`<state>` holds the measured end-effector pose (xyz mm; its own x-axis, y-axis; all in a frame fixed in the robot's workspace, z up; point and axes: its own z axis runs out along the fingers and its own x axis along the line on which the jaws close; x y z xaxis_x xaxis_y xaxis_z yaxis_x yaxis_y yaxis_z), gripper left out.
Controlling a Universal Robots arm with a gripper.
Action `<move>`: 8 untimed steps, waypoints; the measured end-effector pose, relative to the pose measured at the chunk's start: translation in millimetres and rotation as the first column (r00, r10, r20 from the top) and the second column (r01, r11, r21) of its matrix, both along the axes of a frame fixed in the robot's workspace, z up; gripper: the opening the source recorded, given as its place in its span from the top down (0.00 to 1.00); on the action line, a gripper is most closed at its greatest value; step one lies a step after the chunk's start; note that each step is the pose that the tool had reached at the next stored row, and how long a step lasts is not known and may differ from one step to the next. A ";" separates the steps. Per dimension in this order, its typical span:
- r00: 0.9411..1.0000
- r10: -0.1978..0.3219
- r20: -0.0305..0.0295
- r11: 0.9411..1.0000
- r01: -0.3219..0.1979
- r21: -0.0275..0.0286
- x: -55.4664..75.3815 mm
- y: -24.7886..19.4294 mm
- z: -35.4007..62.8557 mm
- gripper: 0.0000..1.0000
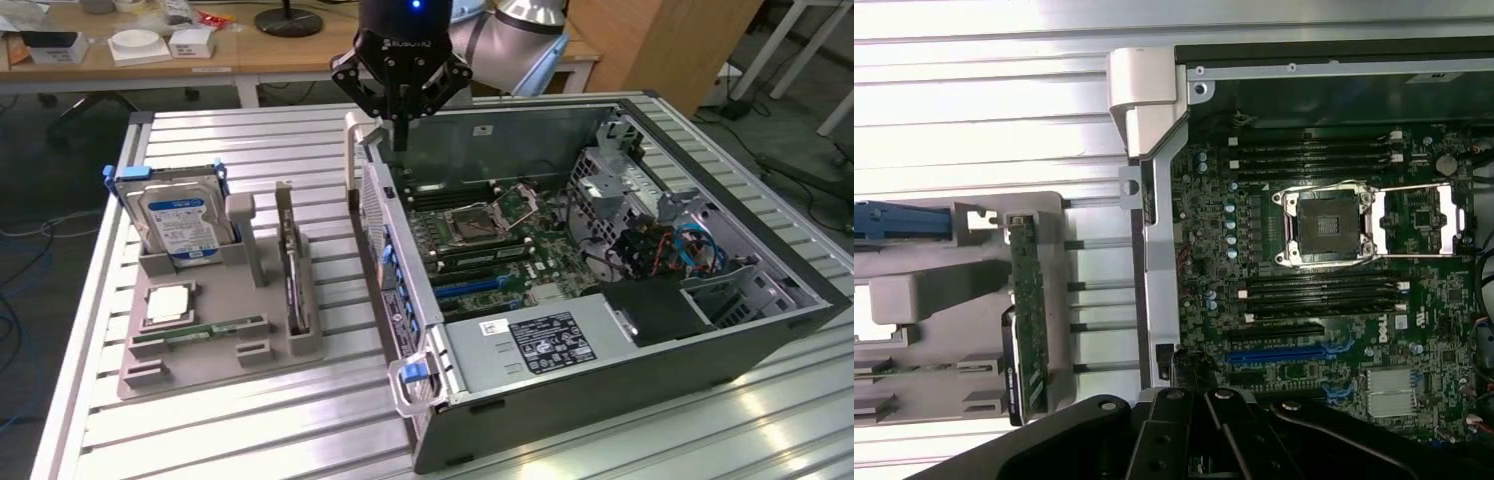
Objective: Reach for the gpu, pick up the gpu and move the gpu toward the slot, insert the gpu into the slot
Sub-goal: 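Reach for the gpu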
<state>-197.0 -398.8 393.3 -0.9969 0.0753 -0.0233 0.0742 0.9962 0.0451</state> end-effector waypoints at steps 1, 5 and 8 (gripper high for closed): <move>1.000 0.000 0.000 1.000 0.000 0.000 -0.9 0.0 0.0 0.90; 1.000 0.000 0.000 1.000 0.000 0.000 -4.8 0.0 0.0 0.90; 1.000 0.000 0.000 1.000 0.000 0.000 -7.9 0.0 0.0 0.90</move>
